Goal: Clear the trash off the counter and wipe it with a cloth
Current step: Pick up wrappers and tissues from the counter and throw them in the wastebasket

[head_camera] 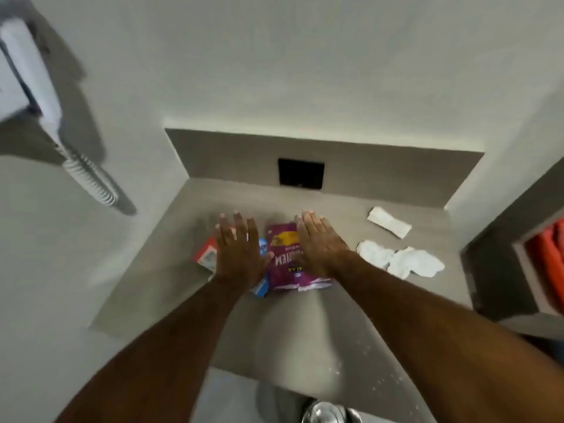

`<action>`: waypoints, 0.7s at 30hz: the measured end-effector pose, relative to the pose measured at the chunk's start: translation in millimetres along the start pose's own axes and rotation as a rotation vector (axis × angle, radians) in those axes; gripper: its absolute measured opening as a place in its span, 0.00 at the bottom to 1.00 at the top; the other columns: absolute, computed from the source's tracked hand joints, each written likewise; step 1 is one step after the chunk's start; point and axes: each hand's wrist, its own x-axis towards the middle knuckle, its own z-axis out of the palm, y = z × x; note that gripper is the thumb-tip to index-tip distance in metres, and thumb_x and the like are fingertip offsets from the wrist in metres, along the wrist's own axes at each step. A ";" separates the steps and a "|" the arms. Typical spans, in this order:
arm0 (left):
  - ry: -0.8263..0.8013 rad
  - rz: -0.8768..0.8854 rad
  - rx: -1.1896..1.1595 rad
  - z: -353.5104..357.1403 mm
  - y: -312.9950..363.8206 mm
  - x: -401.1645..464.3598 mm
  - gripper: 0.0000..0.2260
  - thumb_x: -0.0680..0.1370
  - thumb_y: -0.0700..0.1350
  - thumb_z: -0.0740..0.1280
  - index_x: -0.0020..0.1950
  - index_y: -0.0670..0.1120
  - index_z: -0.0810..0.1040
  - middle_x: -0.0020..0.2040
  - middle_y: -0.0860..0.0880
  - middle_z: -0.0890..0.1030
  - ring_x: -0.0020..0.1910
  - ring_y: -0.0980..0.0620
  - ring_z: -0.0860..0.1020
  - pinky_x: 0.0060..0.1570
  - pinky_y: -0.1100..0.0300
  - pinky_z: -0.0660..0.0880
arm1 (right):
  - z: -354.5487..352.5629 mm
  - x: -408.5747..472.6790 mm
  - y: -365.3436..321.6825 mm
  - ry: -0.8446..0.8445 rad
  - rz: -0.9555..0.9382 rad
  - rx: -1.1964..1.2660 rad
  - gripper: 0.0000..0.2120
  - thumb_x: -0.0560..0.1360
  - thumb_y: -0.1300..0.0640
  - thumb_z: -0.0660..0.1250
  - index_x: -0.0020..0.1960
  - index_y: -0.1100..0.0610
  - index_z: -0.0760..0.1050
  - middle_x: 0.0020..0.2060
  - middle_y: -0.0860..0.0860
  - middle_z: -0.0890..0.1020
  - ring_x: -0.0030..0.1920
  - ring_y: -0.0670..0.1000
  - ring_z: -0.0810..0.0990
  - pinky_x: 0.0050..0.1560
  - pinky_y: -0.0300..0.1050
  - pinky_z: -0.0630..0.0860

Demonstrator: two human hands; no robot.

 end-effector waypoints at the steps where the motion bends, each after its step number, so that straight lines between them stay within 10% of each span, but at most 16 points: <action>1: -0.117 -0.050 0.006 12.5 -1.3 2.0 0.41 0.77 0.64 0.61 0.80 0.41 0.53 0.80 0.32 0.52 0.77 0.24 0.49 0.75 0.30 0.49 | 11.5 3.7 -0.6 -0.085 -0.025 -0.022 0.50 0.73 0.36 0.65 0.78 0.64 0.44 0.79 0.65 0.50 0.79 0.63 0.49 0.78 0.58 0.48; 6: -0.561 -0.169 -0.266 34.0 -24.8 33.3 0.48 0.71 0.66 0.69 0.80 0.56 0.42 0.79 0.33 0.36 0.77 0.24 0.47 0.76 0.33 0.51 | 21.5 23.9 0.0 -0.205 -0.088 0.080 0.50 0.69 0.41 0.72 0.80 0.52 0.46 0.74 0.61 0.66 0.71 0.63 0.68 0.68 0.55 0.69; 8: -0.599 -0.120 -0.180 28.0 -29.8 41.6 0.47 0.71 0.64 0.70 0.80 0.58 0.45 0.79 0.31 0.44 0.76 0.26 0.54 0.75 0.36 0.59 | 18.0 30.5 1.6 -0.147 -0.086 0.045 0.45 0.70 0.40 0.71 0.78 0.45 0.50 0.66 0.59 0.74 0.63 0.64 0.76 0.62 0.54 0.76; 11: -0.403 -0.040 -0.159 25.2 -30.0 33.2 0.35 0.71 0.50 0.73 0.75 0.54 0.64 0.72 0.37 0.65 0.70 0.34 0.69 0.66 0.47 0.74 | 25.5 18.0 5.2 -0.039 -0.042 0.172 0.31 0.75 0.39 0.65 0.74 0.41 0.57 0.57 0.60 0.77 0.54 0.66 0.80 0.52 0.54 0.78; 16: -0.157 -0.032 -0.544 25.5 -32.2 -0.9 0.29 0.72 0.35 0.67 0.73 0.49 0.69 0.71 0.40 0.70 0.65 0.35 0.75 0.65 0.48 0.73 | 45.9 -9.7 1.7 0.032 0.140 0.507 0.19 0.74 0.44 0.60 0.65 0.41 0.69 0.61 0.55 0.74 0.52 0.61 0.78 0.56 0.53 0.78; 21: 0.175 -0.010 -0.808 -0.7 -10.5 -64.3 0.21 0.68 0.27 0.64 0.60 0.37 0.80 0.57 0.36 0.81 0.57 0.40 0.79 0.59 0.51 0.74 | 42.8 -89.3 -12.9 0.357 0.178 0.693 0.13 0.71 0.69 0.63 0.41 0.52 0.78 0.43 0.49 0.75 0.44 0.52 0.77 0.42 0.34 0.69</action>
